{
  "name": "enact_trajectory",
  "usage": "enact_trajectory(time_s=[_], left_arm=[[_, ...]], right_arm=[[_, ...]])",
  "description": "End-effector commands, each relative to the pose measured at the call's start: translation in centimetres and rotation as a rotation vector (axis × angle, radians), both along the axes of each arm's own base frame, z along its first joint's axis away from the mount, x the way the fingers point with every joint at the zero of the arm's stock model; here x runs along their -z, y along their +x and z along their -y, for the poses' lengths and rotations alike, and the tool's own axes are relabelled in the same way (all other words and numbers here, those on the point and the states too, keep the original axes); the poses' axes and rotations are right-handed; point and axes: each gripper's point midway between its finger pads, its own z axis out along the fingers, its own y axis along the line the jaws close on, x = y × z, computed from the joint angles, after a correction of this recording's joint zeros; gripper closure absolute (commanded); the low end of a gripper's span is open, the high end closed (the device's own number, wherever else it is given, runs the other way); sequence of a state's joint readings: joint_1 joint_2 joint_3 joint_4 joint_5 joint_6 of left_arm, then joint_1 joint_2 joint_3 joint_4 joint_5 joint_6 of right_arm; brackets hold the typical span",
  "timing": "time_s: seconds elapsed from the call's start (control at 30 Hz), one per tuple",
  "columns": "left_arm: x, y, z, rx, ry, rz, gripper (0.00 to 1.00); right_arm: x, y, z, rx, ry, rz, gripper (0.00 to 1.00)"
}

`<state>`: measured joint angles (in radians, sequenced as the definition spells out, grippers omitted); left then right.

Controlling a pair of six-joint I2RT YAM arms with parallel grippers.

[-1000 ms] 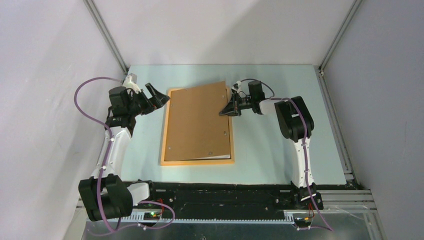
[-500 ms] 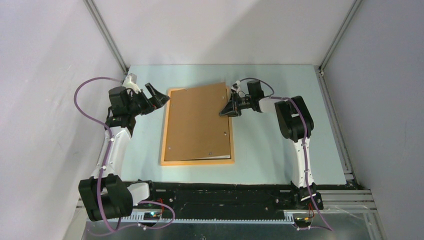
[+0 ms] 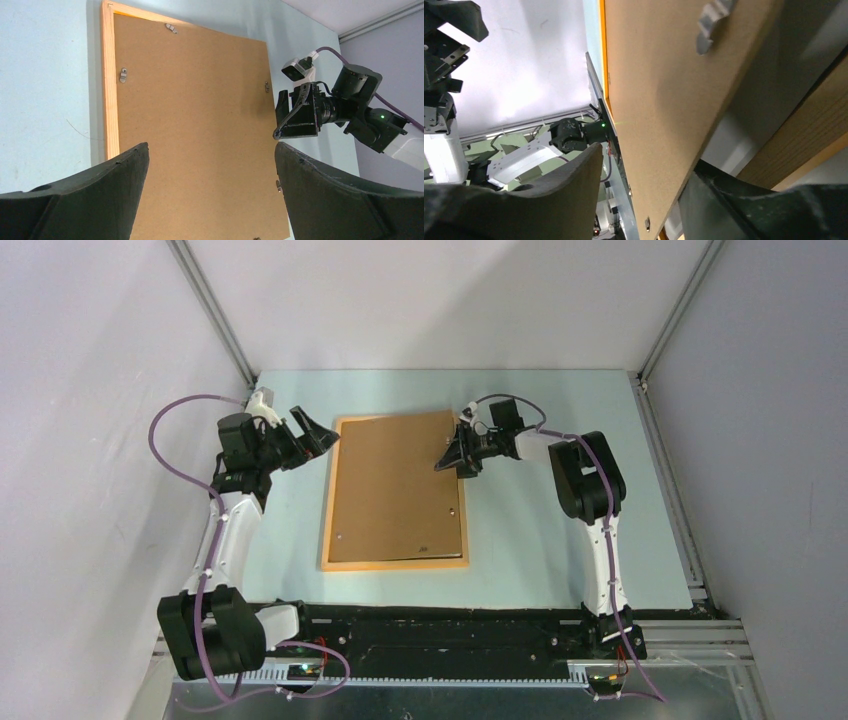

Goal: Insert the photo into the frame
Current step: Place the photo frame item in the photo frame.

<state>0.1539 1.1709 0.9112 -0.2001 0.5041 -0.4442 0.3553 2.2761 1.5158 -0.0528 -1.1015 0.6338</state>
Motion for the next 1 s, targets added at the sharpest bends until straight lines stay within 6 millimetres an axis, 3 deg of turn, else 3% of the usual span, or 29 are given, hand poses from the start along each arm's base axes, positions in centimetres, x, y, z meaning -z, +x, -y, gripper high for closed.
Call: enact_trajectory(time_s=[0.0,0.53,0.97], left_arm=[[-0.9,0.2,-0.2,0.006,-0.003,0.030,0.00],[-1.0,0.3,-0.1,0.007,-0.014,0.025,0.00],[-1.0,0.2,-0.1,0.007,-0.016,0.027,0.00]], right_arm=[[-1.6,0.4,-0.5,-0.025,-0.019,0.088,0.40],[-1.6,0.7,0.7,-0.026,-0.215,0.163,0.16],[-1.6,0.4,1.2,-0.054,-0.336,0.208,0.12]])
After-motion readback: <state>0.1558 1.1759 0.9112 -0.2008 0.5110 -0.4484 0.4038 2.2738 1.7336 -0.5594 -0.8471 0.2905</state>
